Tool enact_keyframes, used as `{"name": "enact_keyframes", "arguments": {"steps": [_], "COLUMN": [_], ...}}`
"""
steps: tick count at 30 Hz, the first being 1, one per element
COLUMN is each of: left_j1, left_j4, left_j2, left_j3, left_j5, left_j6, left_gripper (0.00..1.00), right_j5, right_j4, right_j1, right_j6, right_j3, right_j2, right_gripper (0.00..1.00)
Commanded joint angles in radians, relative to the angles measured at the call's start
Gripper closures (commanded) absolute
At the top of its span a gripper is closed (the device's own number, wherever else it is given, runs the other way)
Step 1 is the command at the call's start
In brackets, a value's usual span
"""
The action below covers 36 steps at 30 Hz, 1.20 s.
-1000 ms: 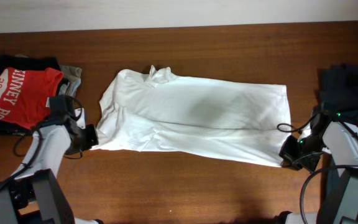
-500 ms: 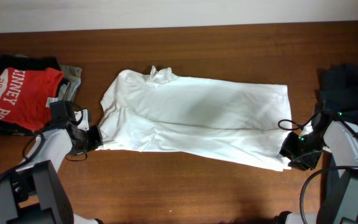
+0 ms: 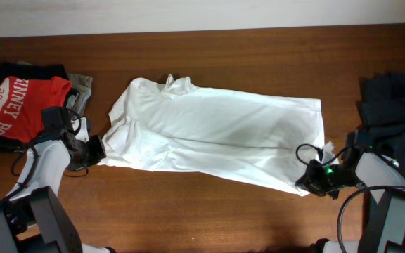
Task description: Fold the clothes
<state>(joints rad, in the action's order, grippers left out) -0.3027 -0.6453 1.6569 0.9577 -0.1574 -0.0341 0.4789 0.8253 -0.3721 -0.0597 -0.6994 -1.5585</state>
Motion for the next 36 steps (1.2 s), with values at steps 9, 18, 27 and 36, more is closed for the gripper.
{"name": "enact_keyframes", "arguments": {"steps": [9, 18, 27, 36], "left_j1": [-0.021, -0.021, -0.003, 0.214], "left_j4": [-0.083, -0.179, -0.179, -0.207], "left_j2": [-0.109, -0.132, -0.132, -0.131], "left_j3": [0.042, 0.042, 0.144, 0.135], "left_j5": [0.161, 0.228, -0.139, -0.161], "left_j6": [-0.033, -0.033, 0.105, 0.234], "left_gripper": [1.00, 0.53, 0.45, 0.40], "right_j5": [-0.259, -0.248, -0.167, -0.183], "right_j4": [0.344, 0.280, 0.056, 0.029], "right_j1": [0.004, 0.004, 0.118, 0.171], "right_j6": [-0.107, -0.134, -0.140, -0.166], "right_j3": [-0.355, -0.297, -0.248, -0.248], "right_j2": [0.017, 0.014, -0.068, -0.133], "right_gripper": [0.96, 0.55, 0.55, 0.92]}}
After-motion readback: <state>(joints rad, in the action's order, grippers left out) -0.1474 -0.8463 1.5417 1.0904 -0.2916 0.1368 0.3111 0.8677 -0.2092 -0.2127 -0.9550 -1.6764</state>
